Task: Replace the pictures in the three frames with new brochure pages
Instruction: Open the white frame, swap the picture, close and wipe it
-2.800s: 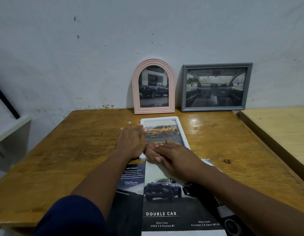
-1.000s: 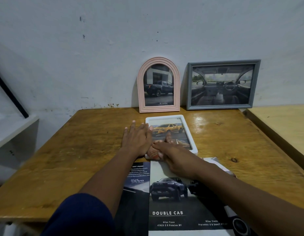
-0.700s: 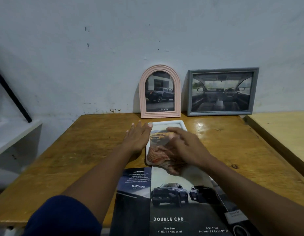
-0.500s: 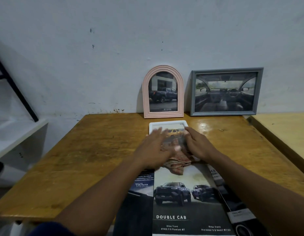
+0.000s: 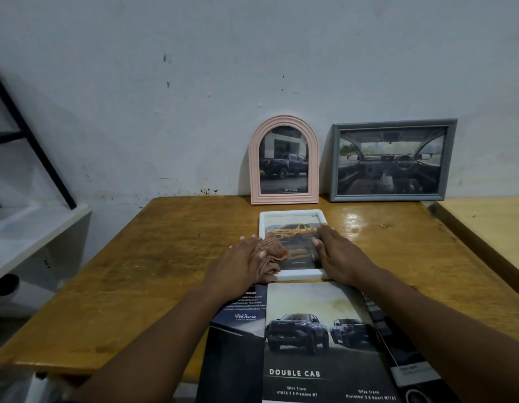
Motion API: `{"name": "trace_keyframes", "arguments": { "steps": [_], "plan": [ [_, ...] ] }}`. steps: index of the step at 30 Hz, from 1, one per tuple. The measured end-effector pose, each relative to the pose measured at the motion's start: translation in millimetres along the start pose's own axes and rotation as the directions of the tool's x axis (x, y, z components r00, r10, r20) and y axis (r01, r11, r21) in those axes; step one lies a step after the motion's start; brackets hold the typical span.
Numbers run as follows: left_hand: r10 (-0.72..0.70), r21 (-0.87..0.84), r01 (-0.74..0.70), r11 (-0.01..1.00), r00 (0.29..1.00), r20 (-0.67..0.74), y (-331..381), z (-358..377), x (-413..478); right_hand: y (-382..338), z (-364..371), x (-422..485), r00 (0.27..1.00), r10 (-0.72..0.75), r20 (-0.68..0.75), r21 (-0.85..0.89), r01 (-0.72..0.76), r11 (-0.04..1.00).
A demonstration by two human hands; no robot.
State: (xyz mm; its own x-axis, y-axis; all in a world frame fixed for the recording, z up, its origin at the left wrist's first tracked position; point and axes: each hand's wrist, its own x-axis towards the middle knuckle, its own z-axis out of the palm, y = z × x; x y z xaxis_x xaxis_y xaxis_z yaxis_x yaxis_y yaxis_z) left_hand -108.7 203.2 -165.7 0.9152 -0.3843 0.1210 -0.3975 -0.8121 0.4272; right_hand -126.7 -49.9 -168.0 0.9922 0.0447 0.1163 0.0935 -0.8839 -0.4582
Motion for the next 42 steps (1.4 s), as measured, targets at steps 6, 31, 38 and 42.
{"name": "trace_keyframes", "arguments": {
  "steps": [6, 31, 38, 42],
  "plan": [
    [-0.109, 0.077, 0.102, 0.992, 0.989, 0.095, 4, 11, 68, 0, 0, 3, 1.0, 0.005, 0.029, -0.045, -0.004, 0.999],
    [-0.066, -0.038, 0.064, 0.997, 0.996, -0.059, 38, 16, 137, 8, -11, 24, 0.979, 0.003, -0.202, 0.088, 0.015, 0.996],
    [-0.16, 0.079, 0.156, 0.984, 0.986, 0.039, 20, 32, 79, -13, 1, 81, 0.969, -0.217, 0.12, -0.243, 0.241, 0.94],
    [-0.138, 0.165, 0.131, 0.978, 0.99, 0.033, 21, 29, 81, 3, -9, 90, 0.994, -0.088, 0.06, -0.297, 0.102, 0.949]
  ]
}}
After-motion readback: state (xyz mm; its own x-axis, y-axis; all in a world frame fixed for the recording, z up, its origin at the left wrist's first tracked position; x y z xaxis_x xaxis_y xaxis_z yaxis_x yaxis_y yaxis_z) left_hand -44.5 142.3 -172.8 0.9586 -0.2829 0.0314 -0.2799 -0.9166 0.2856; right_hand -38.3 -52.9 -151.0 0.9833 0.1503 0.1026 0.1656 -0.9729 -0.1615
